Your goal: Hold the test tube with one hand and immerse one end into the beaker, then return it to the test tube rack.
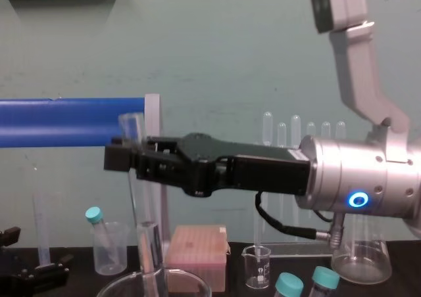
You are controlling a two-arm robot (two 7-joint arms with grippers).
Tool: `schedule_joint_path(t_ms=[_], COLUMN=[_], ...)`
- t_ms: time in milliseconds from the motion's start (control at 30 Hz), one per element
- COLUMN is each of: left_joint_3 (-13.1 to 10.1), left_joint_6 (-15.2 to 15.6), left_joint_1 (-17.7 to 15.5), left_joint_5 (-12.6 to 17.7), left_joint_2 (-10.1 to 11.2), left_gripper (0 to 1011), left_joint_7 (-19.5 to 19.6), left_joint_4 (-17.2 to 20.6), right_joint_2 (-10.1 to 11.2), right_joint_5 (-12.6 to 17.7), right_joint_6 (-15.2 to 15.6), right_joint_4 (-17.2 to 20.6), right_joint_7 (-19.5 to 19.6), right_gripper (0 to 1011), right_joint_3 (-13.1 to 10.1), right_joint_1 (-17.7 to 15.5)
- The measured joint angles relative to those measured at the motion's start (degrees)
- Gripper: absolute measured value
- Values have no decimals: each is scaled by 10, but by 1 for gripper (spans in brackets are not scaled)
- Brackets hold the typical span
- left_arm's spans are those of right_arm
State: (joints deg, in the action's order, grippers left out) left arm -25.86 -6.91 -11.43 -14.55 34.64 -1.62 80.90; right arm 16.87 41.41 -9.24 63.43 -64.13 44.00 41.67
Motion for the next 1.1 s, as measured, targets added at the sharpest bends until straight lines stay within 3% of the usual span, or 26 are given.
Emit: schedule_joint_path(t_ms=[567,1100], left_joint_3=[0,0], left_joint_6=[0,0], left_joint_1=[0,0], left_joint_5=[0,0], left_joint_2=[0,0], left_gripper=[1000,1000], left_joint_7=[0,0], left_joint_4=[0,0], right_joint_2=[-20,-20], right_joint_5=[-14,-21], right_joint_6=[6,13], right_joint_4=[-46,-55], right_joint_7=[1,0], right_gripper=[226,226], right_joint_3=[10,8], right_joint_1=[6,4])
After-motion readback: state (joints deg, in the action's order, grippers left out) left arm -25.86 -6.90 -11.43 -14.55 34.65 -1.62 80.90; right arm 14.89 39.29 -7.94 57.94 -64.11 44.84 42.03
